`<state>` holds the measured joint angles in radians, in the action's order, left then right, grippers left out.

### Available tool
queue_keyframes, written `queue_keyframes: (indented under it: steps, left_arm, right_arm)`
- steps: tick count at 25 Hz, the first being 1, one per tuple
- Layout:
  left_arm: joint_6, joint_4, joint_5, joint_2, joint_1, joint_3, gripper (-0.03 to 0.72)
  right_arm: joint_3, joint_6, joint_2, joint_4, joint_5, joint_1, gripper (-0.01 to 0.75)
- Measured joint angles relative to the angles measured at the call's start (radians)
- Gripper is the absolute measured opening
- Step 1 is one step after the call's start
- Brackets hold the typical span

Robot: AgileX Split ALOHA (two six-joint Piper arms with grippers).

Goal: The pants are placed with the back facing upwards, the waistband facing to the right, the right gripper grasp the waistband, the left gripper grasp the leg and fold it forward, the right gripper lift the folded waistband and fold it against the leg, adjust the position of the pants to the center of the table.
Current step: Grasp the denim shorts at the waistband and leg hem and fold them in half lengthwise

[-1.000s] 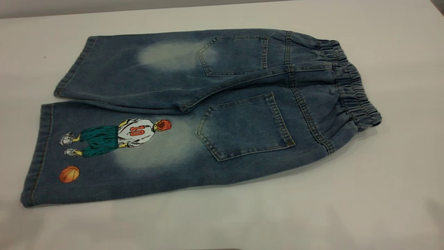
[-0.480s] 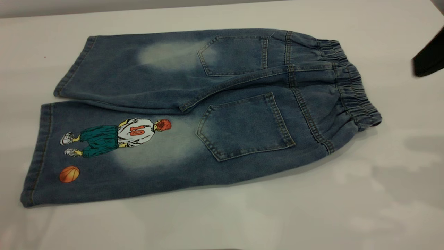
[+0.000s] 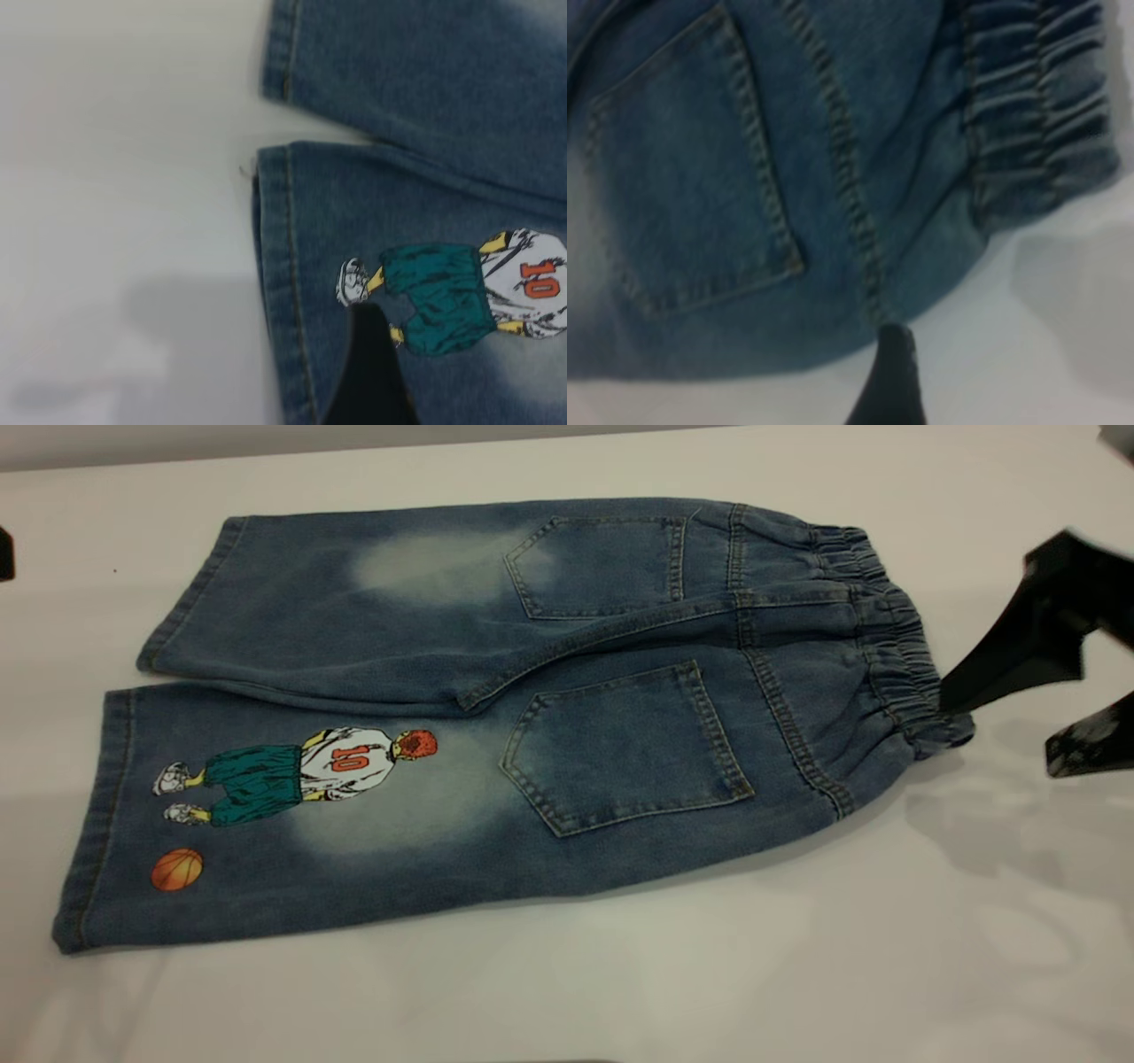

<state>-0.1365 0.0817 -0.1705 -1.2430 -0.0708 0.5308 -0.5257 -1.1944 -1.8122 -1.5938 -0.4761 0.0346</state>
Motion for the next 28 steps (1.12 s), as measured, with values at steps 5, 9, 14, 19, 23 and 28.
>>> queue_keyframes:
  steps: [5,9,14,19,23,28]
  left_arm:
    - [0.000,0.000,0.013,0.000,0.000,0.000,0.485]
    - [0.000,0.000,0.015,0.000,0.000,0.000,0.485]
    - [0.000,0.000,0.014,0.000,0.000,0.002,0.485]
    - [0.000,0.000,0.012,0.000,0.000,0.002,0.485]
    - [0.000,0.000,0.010,0.000,0.000,0.002,0.485]
    - [-0.006,0.000,0.010,0.000,0.000,0.003,0.485]
  right_arm:
    - [-0.026,-0.209,-0.132,-0.207,0.000,0.000,0.559]
    - [-0.083,-0.237,-0.214,-0.224,-0.002,0.000,0.559]
    - [-0.139,-0.252,-0.250,-0.231,-0.026,0.000,0.555]
    - [-0.169,-0.250,-0.258,-0.231,-0.025,0.000,0.555]
    - [-0.169,-0.239,-0.260,-0.231,-0.034,0.000,0.555]
    - [-0.169,-0.232,-0.261,-0.231,-0.054,0.000,0.541]
